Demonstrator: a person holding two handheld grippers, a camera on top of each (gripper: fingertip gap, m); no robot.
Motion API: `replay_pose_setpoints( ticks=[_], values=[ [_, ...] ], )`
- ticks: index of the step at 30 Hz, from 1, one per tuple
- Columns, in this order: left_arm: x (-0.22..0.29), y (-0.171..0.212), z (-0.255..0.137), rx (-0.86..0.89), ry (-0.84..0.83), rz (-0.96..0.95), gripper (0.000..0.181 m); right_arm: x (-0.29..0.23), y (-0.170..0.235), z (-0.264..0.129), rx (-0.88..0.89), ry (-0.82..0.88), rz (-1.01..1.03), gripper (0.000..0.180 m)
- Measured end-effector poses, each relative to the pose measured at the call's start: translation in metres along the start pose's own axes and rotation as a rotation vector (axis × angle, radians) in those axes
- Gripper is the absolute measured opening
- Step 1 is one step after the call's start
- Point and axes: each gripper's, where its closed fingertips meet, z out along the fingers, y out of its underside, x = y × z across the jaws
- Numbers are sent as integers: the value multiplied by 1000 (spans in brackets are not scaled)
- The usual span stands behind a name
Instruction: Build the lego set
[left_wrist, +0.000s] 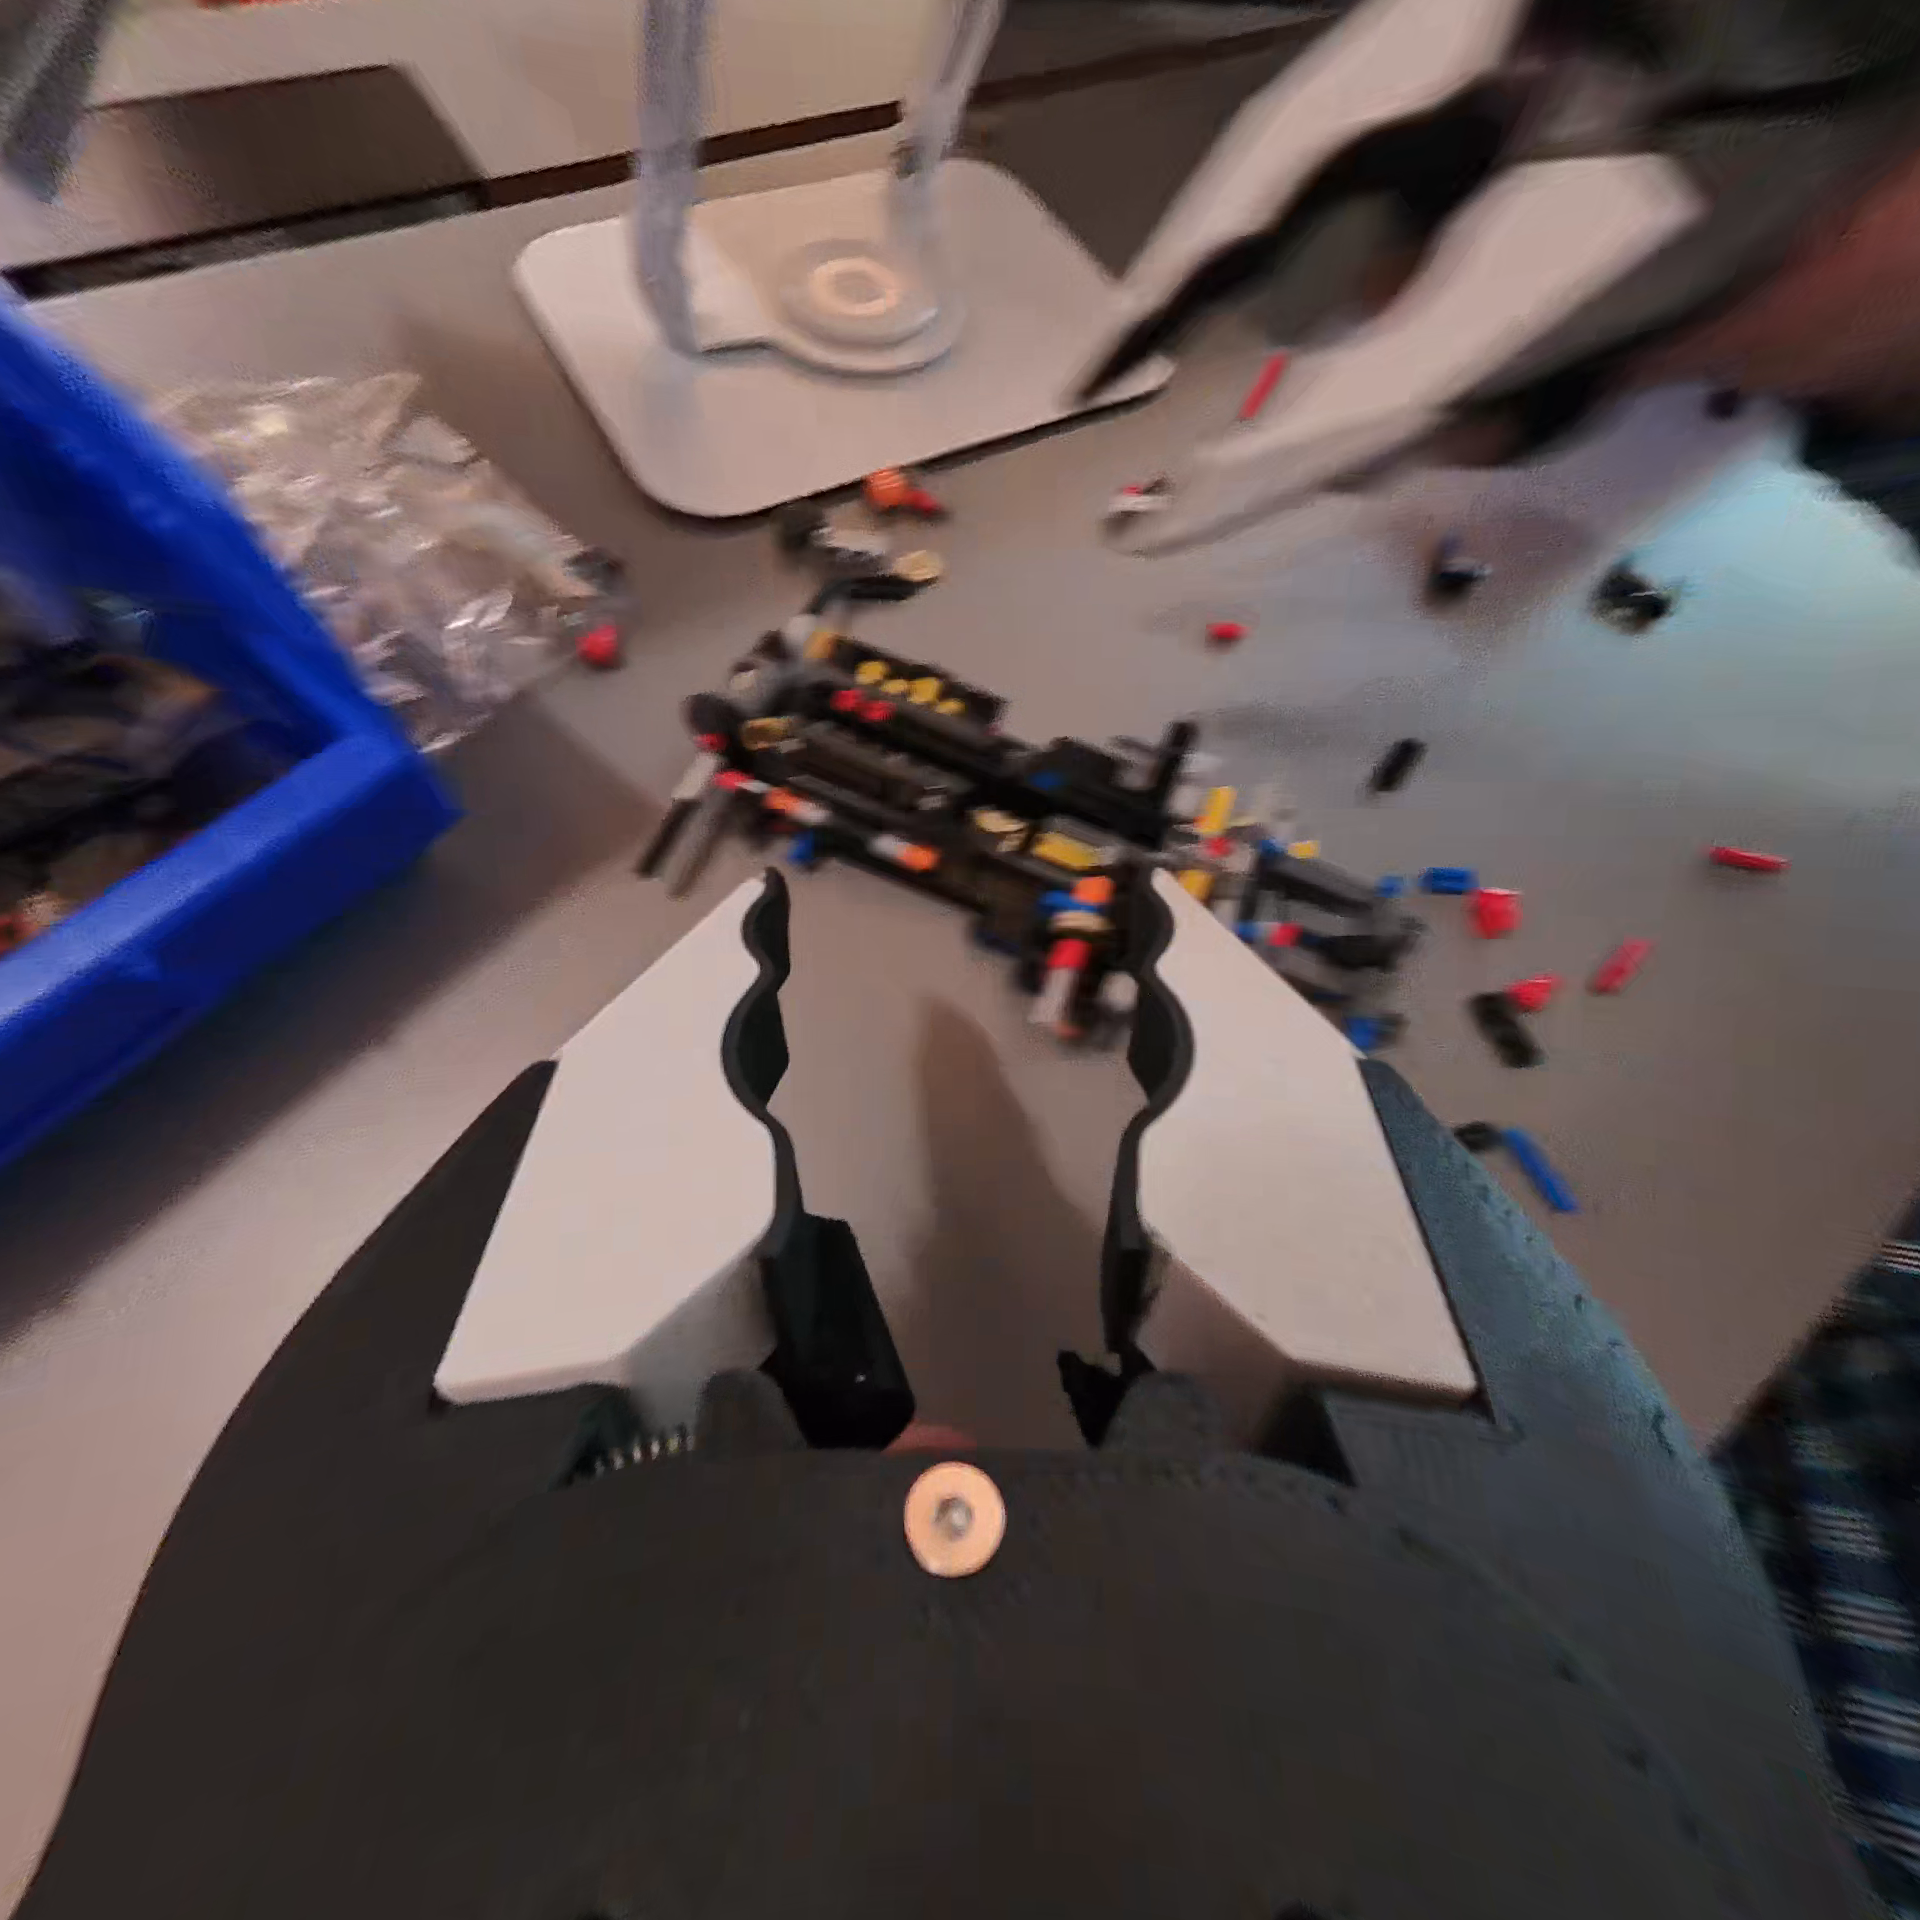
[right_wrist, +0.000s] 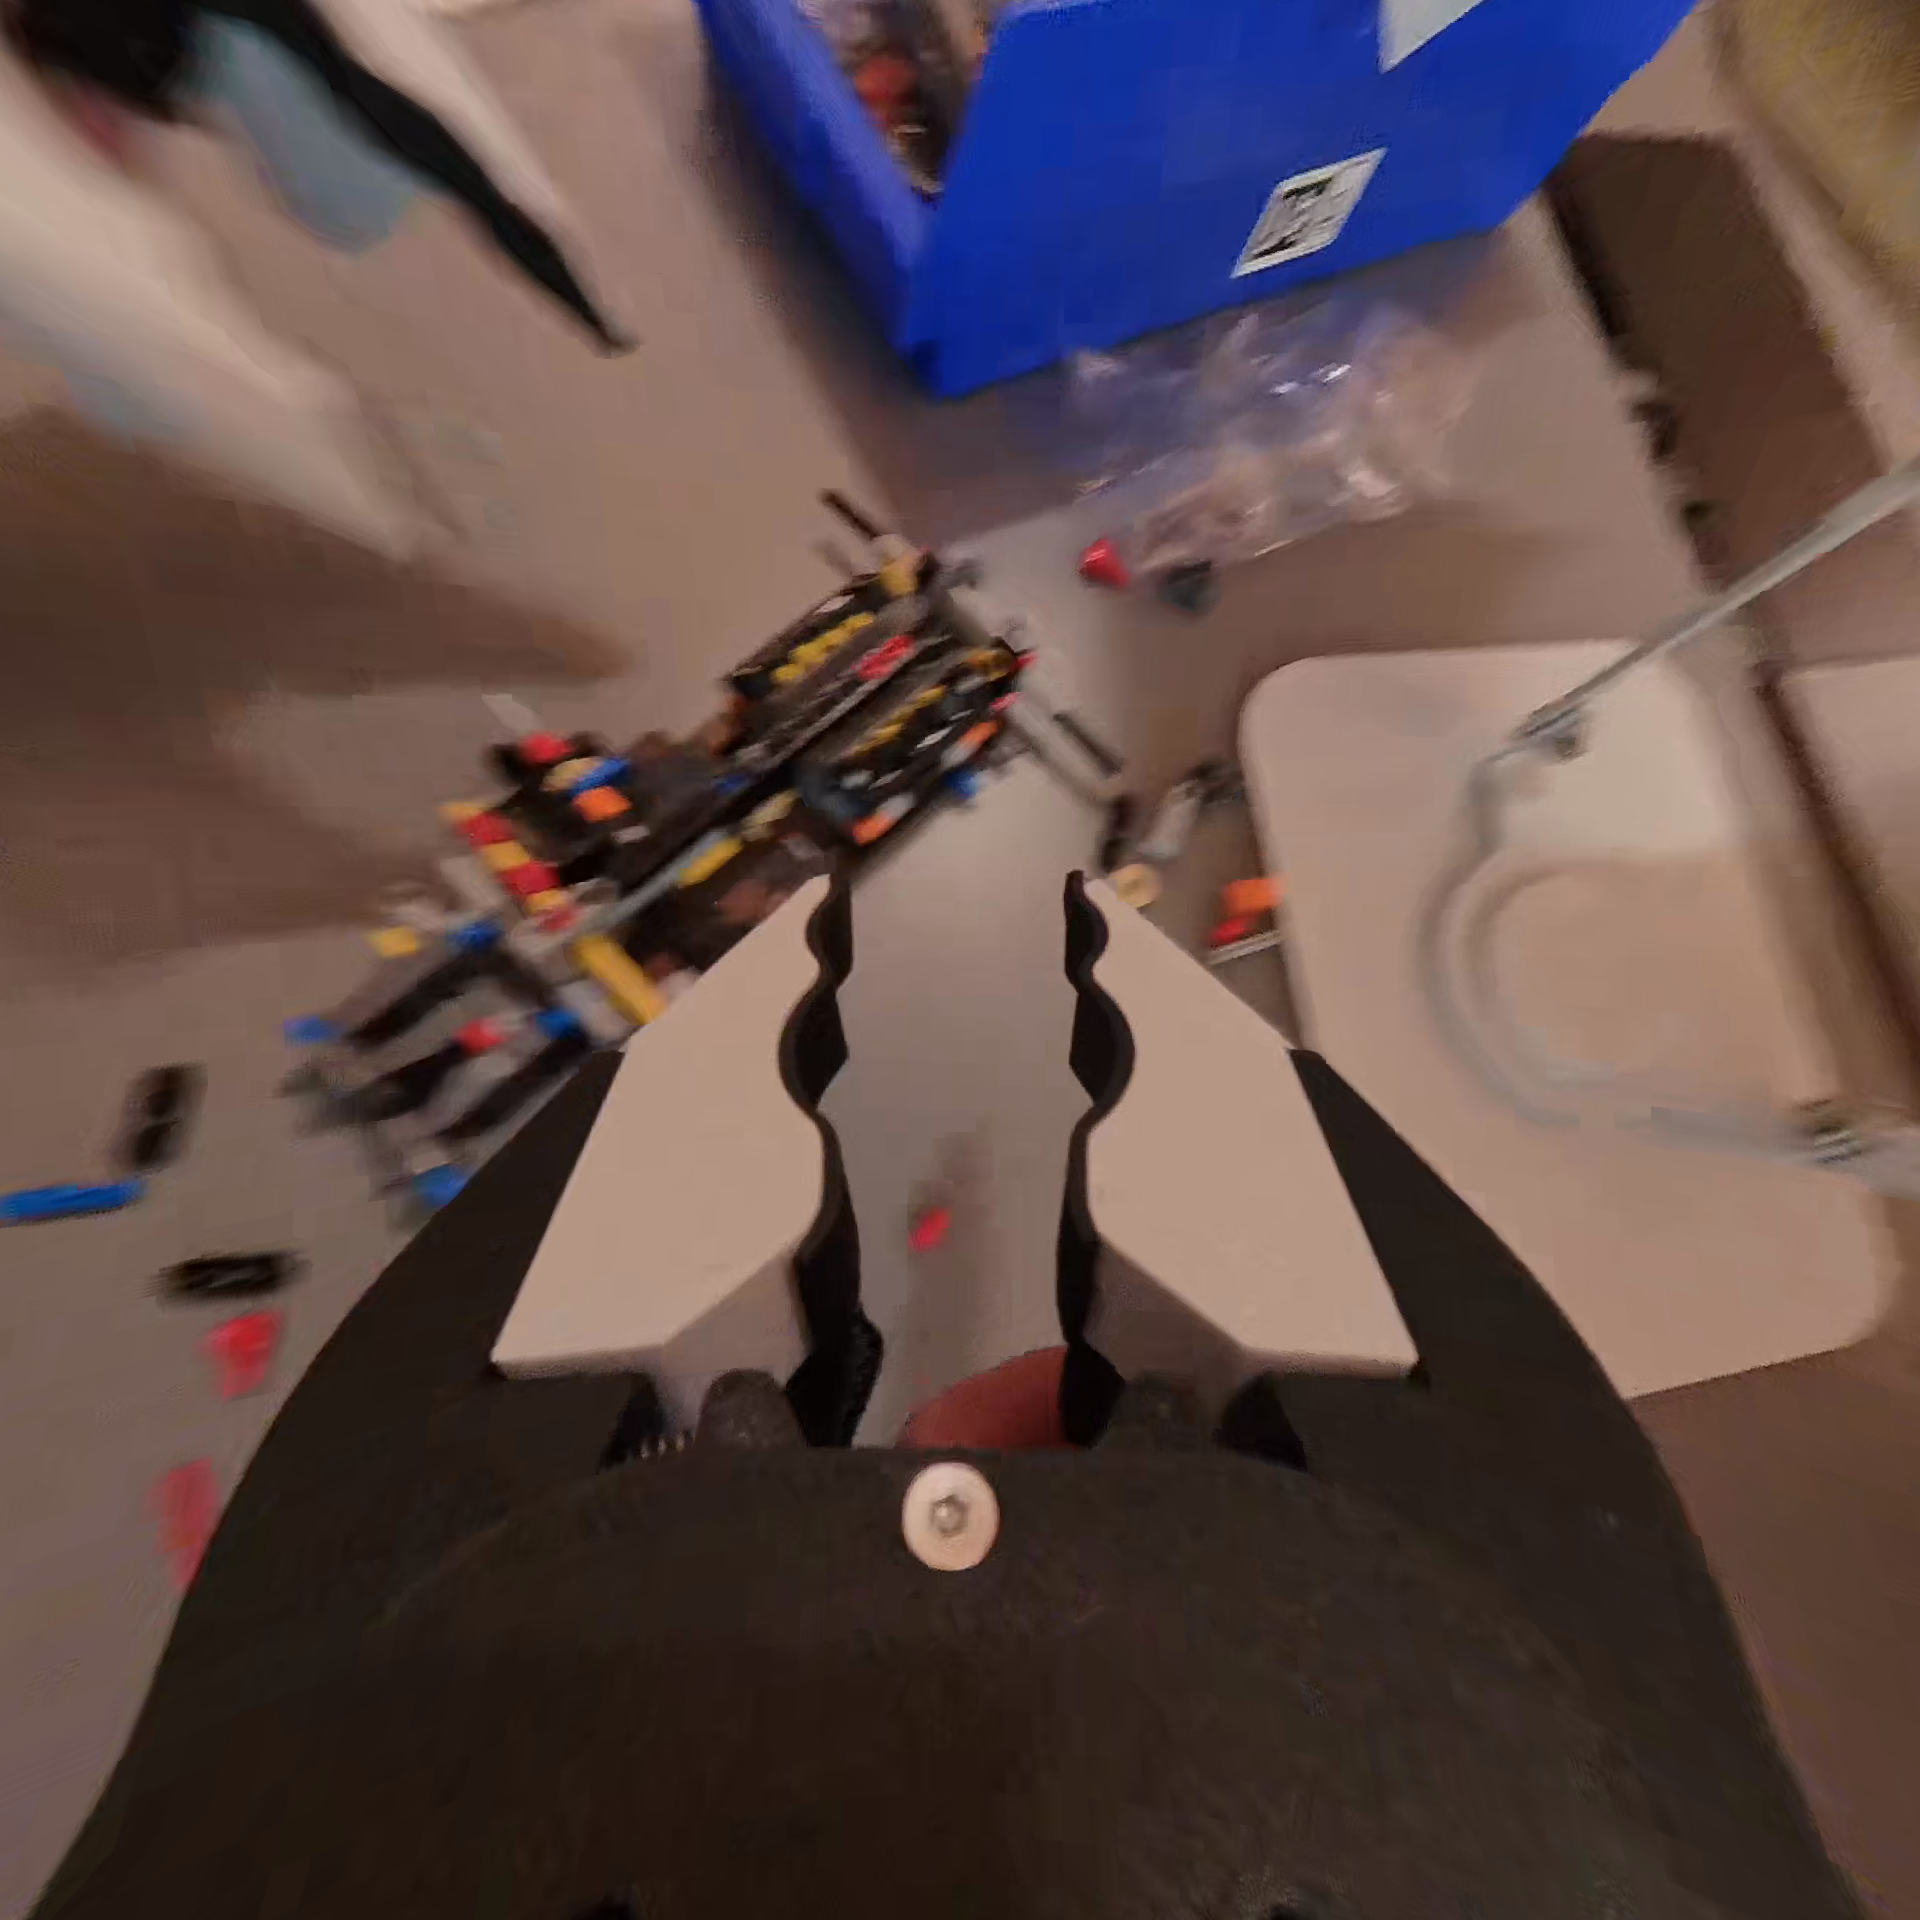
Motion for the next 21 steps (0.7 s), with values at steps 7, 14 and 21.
replay_pose_setpoints(
  ticks=[7, 14, 21],
  values=[
    [83, 11, 20, -6, 35, 41, 71, 32, -5, 75, -115, 33, -366, 41],
    [73, 30, 37, -82, -86, 178, 56, 15, 0, 98, -120, -155, -306, 30],
    [54, 43, 35, -136, -130, 213, 43, 27, 6, 95, -161, -110, -208, 3]
  ],
)
